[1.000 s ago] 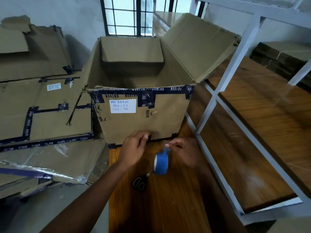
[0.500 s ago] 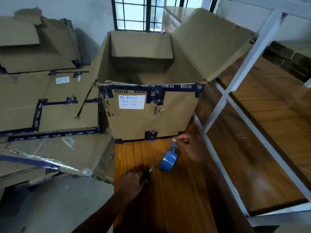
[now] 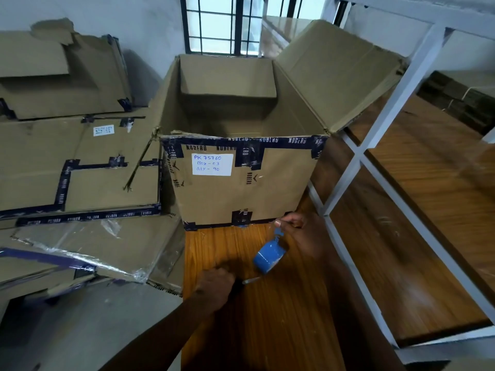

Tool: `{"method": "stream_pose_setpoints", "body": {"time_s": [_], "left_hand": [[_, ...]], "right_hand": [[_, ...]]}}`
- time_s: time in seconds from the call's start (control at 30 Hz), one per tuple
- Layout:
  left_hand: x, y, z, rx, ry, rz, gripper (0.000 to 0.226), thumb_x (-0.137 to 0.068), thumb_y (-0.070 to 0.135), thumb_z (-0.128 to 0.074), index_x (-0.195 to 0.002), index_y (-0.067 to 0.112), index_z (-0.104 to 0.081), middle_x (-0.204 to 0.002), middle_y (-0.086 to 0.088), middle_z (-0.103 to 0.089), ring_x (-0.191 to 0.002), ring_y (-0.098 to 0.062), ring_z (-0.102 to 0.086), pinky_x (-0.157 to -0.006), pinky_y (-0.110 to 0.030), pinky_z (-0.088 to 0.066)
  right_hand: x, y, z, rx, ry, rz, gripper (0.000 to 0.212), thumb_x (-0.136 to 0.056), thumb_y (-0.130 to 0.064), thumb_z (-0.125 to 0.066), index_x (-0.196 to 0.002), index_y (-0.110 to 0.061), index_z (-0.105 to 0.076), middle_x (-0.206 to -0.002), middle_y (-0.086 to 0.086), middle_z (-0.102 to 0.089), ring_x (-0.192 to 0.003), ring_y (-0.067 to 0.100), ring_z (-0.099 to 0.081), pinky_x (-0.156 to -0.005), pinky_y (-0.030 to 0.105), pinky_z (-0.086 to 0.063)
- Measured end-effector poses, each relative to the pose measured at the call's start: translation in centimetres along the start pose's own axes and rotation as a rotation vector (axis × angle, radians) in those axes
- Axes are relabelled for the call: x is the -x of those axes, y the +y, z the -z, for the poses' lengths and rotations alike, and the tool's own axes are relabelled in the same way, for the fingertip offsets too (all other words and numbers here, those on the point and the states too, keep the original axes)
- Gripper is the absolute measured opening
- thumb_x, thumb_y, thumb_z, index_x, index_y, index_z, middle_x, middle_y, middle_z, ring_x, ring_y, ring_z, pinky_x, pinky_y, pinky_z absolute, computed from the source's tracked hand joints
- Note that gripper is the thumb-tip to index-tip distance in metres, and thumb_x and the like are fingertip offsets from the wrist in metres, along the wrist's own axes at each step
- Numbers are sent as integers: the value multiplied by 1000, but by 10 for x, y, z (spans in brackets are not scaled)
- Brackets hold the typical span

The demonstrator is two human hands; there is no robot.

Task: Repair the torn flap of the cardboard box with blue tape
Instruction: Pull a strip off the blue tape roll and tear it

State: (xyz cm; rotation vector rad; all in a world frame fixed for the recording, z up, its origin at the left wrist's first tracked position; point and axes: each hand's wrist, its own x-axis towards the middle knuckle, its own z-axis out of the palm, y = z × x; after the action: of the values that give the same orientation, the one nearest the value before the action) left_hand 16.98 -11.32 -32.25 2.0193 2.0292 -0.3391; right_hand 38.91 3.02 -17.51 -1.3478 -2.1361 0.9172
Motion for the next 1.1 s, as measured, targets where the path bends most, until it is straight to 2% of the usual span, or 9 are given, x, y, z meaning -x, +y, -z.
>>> {"method": "stream_pose_setpoints", "body": {"time_s": [0.17,0.27,0.4,0.47,0.57,0.73,0.87,1.0,1.1], "left_hand": [[-11,-10,16,-122,-25,-24,25,-106,25,-59,-128,17,-62,-124,-7,-64,-113,-23,-64,-99,-38,-52],[-19,-31,36,-117,-20,12,29,-104,30,-65,-130,17,-63,-127,-7,-62,-115,-22,-62,-95,-34,-53],[-28,-62,73,-51,-36,120,34,-94,46,-76,-120,25,-73,-108,2,-64,-101,-16,-63,-72,-31,-49],[-32,-71,92,-34,-8,122,31,-95,46,-73,-116,23,-75,-102,0,-65,-93,-18,-65,-69,-32,-49],[-38,-74,113,53,74,62,33,-93,38,-75,-121,21,-73,-112,-7,-73,-99,-25,-70,-77,-36,-56],[-48,-58,130,66,115,-54,57,-90,32,-79,-141,17,-59,-130,-12,-64,-117,-32,-63,-92,-45,-58],[-56,-40,137,17,114,-118,57,-95,30,-75,-147,18,-54,-134,-15,-61,-122,-34,-61,-97,-47,-57],[-61,-28,138,32,100,-148,52,-95,29,-75,-143,21,-58,-134,-12,-63,-123,-31,-60,-101,-47,-57],[-64,-21,141,27,92,-157,47,-95,28,-73,-140,21,-61,-132,-11,-64,-123,-30,-62,-100,-48,-57]], "right_hand": [[0,2,0,27,8,11,15,-97,-34,-73,-105,-23,-77,-93,-15,-74,-90,-3,-71,-71,11,-51],[0,4,2,80,2,54,15,-99,-34,-71,-107,-23,-76,-92,-17,-72,-88,-5,-70,-74,11,-50],[-1,7,4,110,-3,91,18,-100,-34,-69,-109,-20,-76,-95,-11,-75,-89,-1,-71,-75,13,-52],[-1,7,5,109,3,81,16,-99,-34,-70,-107,-21,-76,-93,-15,-73,-89,-4,-70,-73,10,-52],[-2,7,4,112,7,88,15,-99,-34,-70,-106,-23,-76,-90,-18,-71,-87,-7,-70,-72,8,-51],[1,5,5,105,14,72,9,-99,-29,-71,-105,-23,-75,-86,-23,-67,-83,-15,-66,-73,3,-49],[1,4,8,114,16,80,14,-99,-33,-71,-105,-22,-77,-91,-16,-73,-86,-6,-71,-71,10,-53],[3,5,10,117,30,119,17,-99,-33,-71,-105,-19,-80,-97,-8,-80,-88,1,-74,-79,22,-60],[6,3,9,93,44,128,18,-99,-31,-72,-104,-17,-81,-96,-6,-80,-88,2,-75,-79,21,-60]]}}
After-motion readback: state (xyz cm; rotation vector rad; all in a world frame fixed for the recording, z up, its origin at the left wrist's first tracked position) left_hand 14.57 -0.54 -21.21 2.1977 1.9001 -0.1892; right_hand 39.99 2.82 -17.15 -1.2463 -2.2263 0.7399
